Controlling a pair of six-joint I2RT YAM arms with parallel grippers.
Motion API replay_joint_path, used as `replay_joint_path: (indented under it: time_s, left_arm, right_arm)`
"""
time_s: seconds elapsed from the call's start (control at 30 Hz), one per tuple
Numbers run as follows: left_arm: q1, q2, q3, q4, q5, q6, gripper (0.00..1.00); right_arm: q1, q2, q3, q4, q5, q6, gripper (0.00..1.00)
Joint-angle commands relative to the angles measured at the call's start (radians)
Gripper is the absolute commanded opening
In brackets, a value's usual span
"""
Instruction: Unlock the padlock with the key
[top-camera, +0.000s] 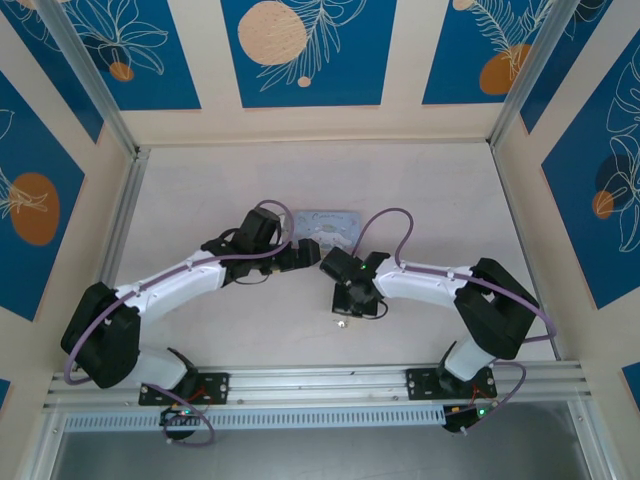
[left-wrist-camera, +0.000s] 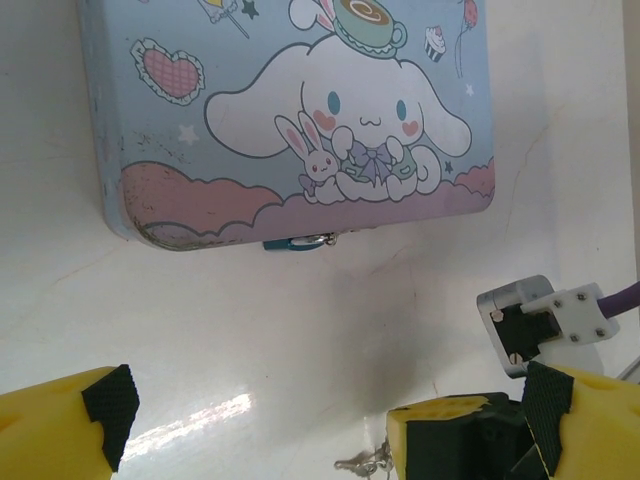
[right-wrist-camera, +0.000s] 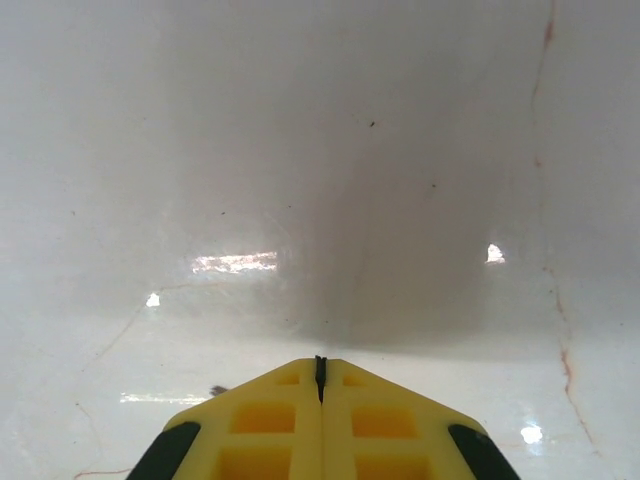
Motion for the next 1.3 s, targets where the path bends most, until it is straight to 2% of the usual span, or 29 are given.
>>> replay_joint_path:
  time_s: [0.0, 0.13, 0.33, 0.5, 0.57, 0.83, 1.07, 1.27]
  left_arm:
    - [0.002, -0.025, -0.012, -0.004, -0.025, 0.0, 1.0]
    - [0.002, -0.031, -0.018, -0.002, -0.039, -0.001, 1.0]
    - [0.003, -0.041, -0.039, 0.017, -0.065, -0.018, 1.0]
    - [0.004, -0.049, -0.062, 0.046, -0.082, -0.042, 1.0]
    - [0.004, -0.052, -0.069, 0.05, -0.087, -0.046, 1.0]
    - [0.004, -0.095, -0.101, 0.038, -0.113, -0.048, 1.0]
    - [0.006, -0.112, -0.097, 0.027, -0.109, -0.032, 1.0]
    - [0.009, -0.12, -0.099, 0.029, -0.098, -0.027, 1.0]
  right_arm:
    - [0.002, -0.034, 0.024, -0.032, 0.019, -0.006, 0.06]
    - [0.006, -0.042, 0.02, -0.053, 0.021, -0.002, 0.21]
    - [0.016, -0.045, 0.014, -0.068, 0.024, 0.006, 0.24]
    - [0.025, -0.042, 0.025, -0.094, 0.018, 0.023, 0.45]
    - [0.028, -0.035, 0.026, -0.096, 0.013, 0.05, 0.48]
    - [0.068, 0.029, 0.051, -0.058, 0.019, 0.211, 0.46]
    - [0.092, 0.139, 0.128, -0.112, 0.067, 0.287, 0.42]
    - [0.108, 0.147, 0.127, -0.144, 0.079, 0.336, 0.38]
